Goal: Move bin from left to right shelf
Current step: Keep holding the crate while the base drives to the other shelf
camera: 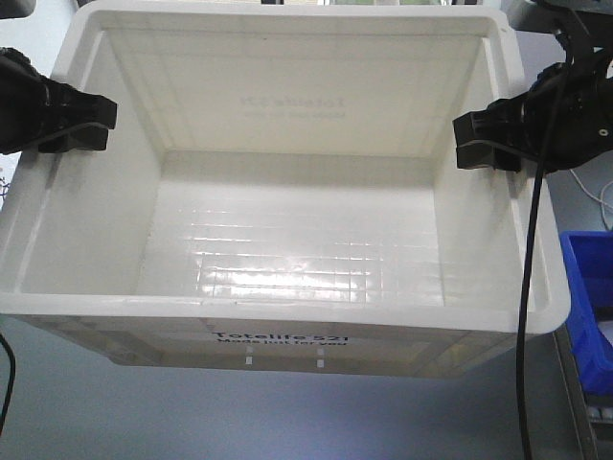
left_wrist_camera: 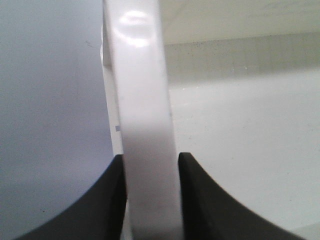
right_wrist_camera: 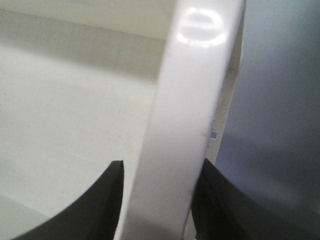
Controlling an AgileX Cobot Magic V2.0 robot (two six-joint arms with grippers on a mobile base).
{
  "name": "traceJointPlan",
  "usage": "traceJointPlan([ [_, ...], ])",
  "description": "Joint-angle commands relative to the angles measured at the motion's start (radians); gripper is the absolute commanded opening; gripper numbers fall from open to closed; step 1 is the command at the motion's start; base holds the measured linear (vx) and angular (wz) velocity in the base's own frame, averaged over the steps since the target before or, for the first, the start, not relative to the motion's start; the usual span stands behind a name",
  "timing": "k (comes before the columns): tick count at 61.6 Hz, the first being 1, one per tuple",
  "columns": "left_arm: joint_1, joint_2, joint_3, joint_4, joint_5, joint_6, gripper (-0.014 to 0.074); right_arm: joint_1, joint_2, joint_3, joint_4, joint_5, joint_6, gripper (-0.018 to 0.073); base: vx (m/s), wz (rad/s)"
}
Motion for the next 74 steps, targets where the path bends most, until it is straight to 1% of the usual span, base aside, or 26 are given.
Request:
traceJointPlan([
  [1, -0.004, -0.047, -0.036, -0.026, -0.086, 0.043, -0.0008, -0.009, -0.037, -0.035, -0.017, -0.081, -0.011, -0.0004, 0.41, 0.19],
  [21, -0.004, -0.047, -0.036, -0.026, -0.086, 0.043, -0.0008, -0.009, -0.037, -0.035, -0.017, -0.082, -0.011, -0.0004, 0.42, 0.25],
  [38, -0.004, -0.047, -0.036, -0.026, -0.086, 0.043, -0.0008, -0.009, -0.037, -0.035, -0.017, -0.082, -0.011, -0.0004, 0.4, 0.42],
  [53, -0.004, -0.047, -0.036, -0.026, -0.086, 0.043, -0.0008, -0.009, -0.037, -0.035, -0.017, -0.082, -0.011, -0.0004, 0.32, 0.62],
  [74, -0.004, -0.045, -0.036, -0.026, -0.086, 0.043, -0.0008, -0.009, -0.037, -0.035, -0.017, -0.082, -0.011, -0.0004, 0.22, 0.78],
])
